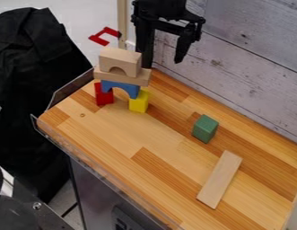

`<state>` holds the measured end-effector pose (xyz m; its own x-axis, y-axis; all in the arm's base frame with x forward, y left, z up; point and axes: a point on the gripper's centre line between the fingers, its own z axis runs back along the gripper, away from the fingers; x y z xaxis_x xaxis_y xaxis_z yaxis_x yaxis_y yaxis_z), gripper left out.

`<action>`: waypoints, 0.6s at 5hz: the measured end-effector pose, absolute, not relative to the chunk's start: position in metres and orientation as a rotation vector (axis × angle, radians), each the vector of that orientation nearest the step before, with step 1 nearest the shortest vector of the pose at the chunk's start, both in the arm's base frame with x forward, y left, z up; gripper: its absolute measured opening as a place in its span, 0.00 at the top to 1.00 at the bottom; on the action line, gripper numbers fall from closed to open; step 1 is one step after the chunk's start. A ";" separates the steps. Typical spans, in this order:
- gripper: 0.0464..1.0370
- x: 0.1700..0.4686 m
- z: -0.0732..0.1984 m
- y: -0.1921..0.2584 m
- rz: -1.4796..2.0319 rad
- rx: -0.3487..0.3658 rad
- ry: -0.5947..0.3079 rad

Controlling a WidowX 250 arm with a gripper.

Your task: Take the arch from tower and put it on the table

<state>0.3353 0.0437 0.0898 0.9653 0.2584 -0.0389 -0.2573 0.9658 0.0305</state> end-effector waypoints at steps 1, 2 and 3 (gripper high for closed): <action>0.04 0.332 0.078 0.043 0.262 0.021 0.080; 0.04 0.328 0.076 0.041 0.325 -0.074 0.109; 0.04 0.324 0.075 0.053 0.415 -0.054 0.122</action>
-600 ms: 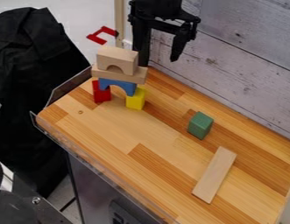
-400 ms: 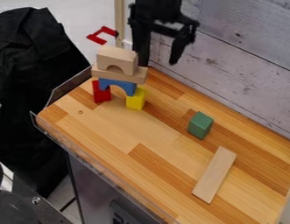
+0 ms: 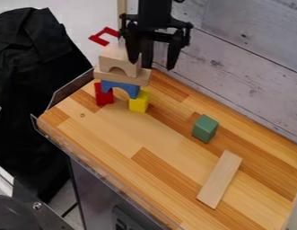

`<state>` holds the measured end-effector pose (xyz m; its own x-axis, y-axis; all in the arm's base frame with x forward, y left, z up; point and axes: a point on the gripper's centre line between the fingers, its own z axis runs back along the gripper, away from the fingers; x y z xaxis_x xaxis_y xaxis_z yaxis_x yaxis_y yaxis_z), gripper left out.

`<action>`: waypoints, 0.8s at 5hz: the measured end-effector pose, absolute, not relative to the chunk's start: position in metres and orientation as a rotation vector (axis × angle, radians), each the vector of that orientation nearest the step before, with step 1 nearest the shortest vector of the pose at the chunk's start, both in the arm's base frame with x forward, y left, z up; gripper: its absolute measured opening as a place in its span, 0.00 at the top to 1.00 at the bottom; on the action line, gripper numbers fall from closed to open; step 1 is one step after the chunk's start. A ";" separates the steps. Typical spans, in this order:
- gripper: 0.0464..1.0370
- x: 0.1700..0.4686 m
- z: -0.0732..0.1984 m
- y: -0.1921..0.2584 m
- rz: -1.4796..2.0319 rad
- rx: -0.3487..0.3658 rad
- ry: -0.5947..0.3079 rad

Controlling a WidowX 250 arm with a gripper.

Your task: Take the arch from tower and put it on the table

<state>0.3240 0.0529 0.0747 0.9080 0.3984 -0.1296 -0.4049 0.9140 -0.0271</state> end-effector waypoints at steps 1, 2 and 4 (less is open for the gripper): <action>0.04 0.322 0.077 0.056 0.524 0.007 0.126; 0.04 0.320 0.083 0.061 0.662 0.050 0.117; 0.04 0.329 0.092 0.077 1.035 -0.004 0.099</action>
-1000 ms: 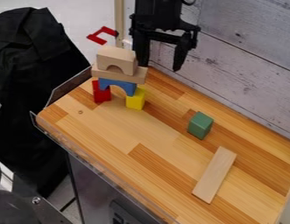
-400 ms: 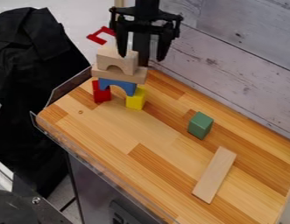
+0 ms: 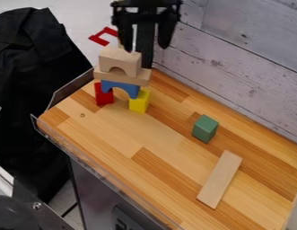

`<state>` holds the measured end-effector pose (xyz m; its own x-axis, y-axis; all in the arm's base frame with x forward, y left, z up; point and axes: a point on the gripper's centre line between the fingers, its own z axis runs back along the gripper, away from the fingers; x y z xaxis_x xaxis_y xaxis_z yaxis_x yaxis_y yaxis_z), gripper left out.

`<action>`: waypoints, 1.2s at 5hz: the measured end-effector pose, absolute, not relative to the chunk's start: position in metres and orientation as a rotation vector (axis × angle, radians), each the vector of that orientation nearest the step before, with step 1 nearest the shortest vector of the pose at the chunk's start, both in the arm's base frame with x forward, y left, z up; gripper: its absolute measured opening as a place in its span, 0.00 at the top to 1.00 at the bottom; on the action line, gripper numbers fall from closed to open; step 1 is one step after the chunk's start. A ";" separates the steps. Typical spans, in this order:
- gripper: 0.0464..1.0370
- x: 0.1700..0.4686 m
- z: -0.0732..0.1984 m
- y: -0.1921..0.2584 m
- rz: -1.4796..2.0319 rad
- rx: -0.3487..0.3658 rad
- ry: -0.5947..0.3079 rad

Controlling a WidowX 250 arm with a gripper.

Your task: Take the arch from tower and put it on the table

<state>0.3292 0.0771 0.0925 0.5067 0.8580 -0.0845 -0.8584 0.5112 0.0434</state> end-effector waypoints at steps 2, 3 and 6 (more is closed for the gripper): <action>0.04 0.319 0.085 0.090 1.276 0.017 0.123; 0.04 0.317 0.082 0.096 1.316 0.024 0.144; 0.04 0.316 0.073 0.112 1.502 -0.016 0.162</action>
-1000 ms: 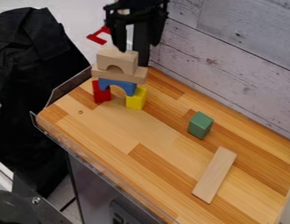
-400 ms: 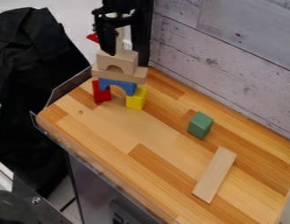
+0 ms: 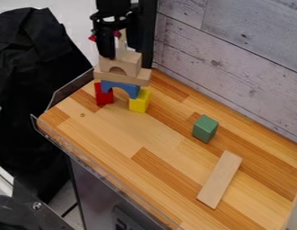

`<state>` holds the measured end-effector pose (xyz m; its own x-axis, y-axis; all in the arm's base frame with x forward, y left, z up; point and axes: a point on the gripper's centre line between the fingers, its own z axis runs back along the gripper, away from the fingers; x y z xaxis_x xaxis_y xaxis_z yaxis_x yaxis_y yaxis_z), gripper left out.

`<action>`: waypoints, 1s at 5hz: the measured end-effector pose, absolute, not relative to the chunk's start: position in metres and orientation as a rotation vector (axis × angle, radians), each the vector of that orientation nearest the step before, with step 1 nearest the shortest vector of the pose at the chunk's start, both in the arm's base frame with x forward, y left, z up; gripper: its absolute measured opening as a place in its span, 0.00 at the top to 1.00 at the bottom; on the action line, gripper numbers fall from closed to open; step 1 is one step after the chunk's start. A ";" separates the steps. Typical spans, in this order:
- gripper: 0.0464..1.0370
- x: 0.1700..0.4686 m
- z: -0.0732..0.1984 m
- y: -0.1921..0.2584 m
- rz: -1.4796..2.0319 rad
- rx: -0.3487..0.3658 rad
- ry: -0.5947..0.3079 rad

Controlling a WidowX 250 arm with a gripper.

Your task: Take the arch from tower and put it on the table

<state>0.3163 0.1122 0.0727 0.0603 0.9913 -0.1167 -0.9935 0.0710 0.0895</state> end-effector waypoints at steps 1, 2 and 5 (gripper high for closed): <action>0.04 0.314 0.071 0.114 1.567 -0.017 0.169; 0.04 0.310 0.059 0.111 1.607 -0.017 0.204; 0.36 0.306 0.038 0.103 1.620 0.032 0.298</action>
<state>0.3058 0.1029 0.0380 -0.0763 0.9842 -0.1599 -0.9765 -0.0414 0.2113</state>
